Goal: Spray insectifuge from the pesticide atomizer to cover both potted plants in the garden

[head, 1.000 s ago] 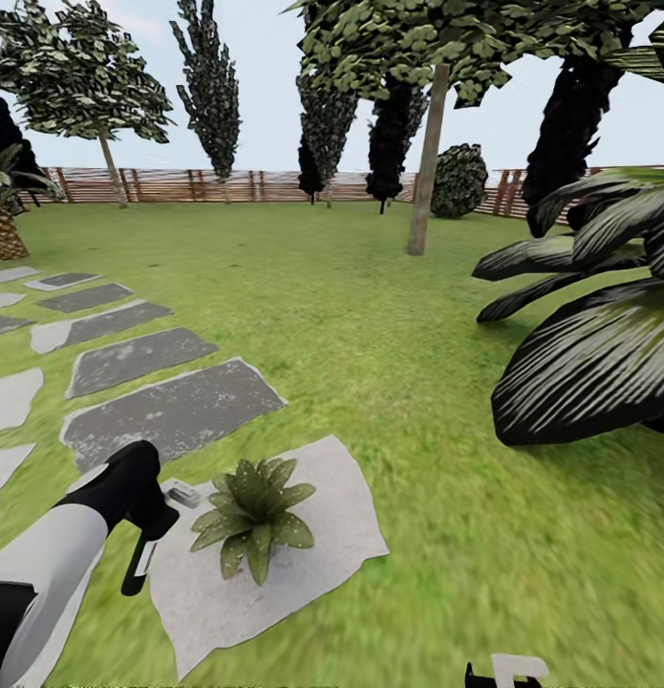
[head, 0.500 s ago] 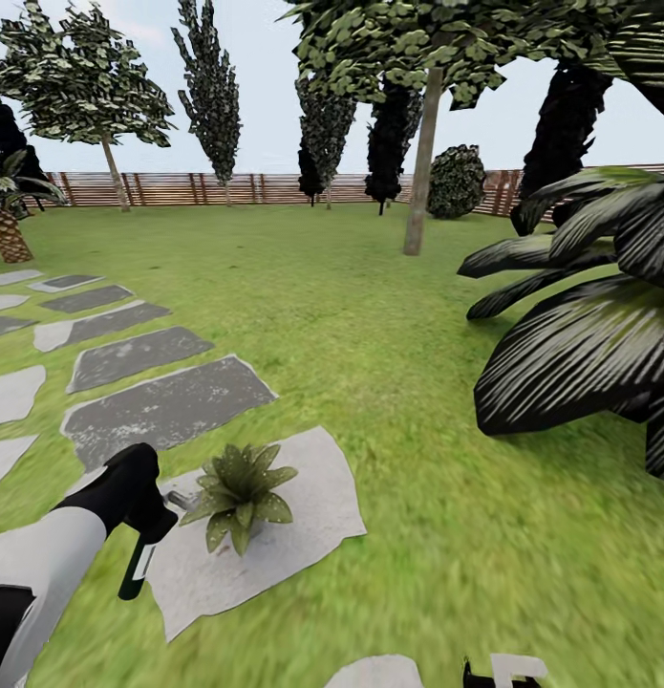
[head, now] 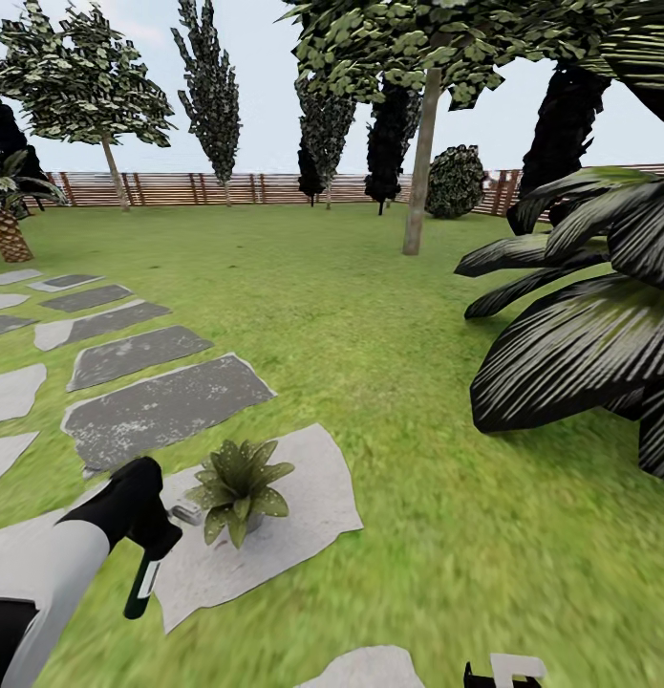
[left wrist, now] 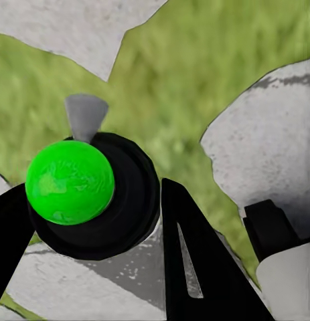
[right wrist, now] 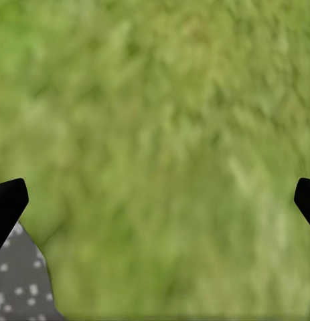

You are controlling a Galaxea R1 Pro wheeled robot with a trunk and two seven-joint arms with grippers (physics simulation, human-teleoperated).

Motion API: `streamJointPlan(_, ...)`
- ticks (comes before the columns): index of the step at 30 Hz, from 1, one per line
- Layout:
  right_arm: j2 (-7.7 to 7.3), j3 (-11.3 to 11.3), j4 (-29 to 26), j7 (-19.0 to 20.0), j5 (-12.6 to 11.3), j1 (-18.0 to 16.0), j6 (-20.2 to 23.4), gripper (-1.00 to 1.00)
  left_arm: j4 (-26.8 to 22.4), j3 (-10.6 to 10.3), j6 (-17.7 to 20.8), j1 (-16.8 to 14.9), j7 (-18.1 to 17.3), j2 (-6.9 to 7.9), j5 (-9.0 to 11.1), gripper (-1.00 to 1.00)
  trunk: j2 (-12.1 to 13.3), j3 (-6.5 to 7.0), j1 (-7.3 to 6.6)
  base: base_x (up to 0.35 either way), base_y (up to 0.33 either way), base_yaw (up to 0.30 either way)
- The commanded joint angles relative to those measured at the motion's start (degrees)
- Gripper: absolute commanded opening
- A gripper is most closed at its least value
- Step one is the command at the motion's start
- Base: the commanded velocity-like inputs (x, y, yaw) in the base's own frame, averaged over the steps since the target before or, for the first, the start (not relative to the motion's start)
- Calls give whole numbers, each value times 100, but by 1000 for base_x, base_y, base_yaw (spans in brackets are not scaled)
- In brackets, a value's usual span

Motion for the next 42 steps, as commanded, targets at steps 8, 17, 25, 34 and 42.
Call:
streamJointPlan(8, -9, -39, 16, -25, 61, -5, -16, 100, 82, -2, -477, 299, 394, -101, 645, -100, -2, -5, -1, 0, 0, 0)
streamJointPlan(17, -18, -39, 16, -17, 69, -5, -17, 100, 789, -9, -1509, 619, 2539, -246, 2505, -100, -2, -5, -1, 0, 0, 0)
streamJointPlan(25, -18, -39, 16, -16, 68, -5, -18, 100, 825, -9, -1519, 635, 2585, -355, 2569, -100, -2, -5, -1, 32, 0, 0)
streamJointPlan(34, -18, -39, 16, -16, 68, -5, -18, 100, 830, -6, -1517, 648, 2585, -365, 2558, -100, -2, -5, -1, 294, 0, 0)
streamJointPlan(42, -18, -39, 16, -16, 66, -5, -18, 100, 830, -9, -1515, 758, 2585, -302, 2546, -100, -2, -5, -1, -8, 0, 0)
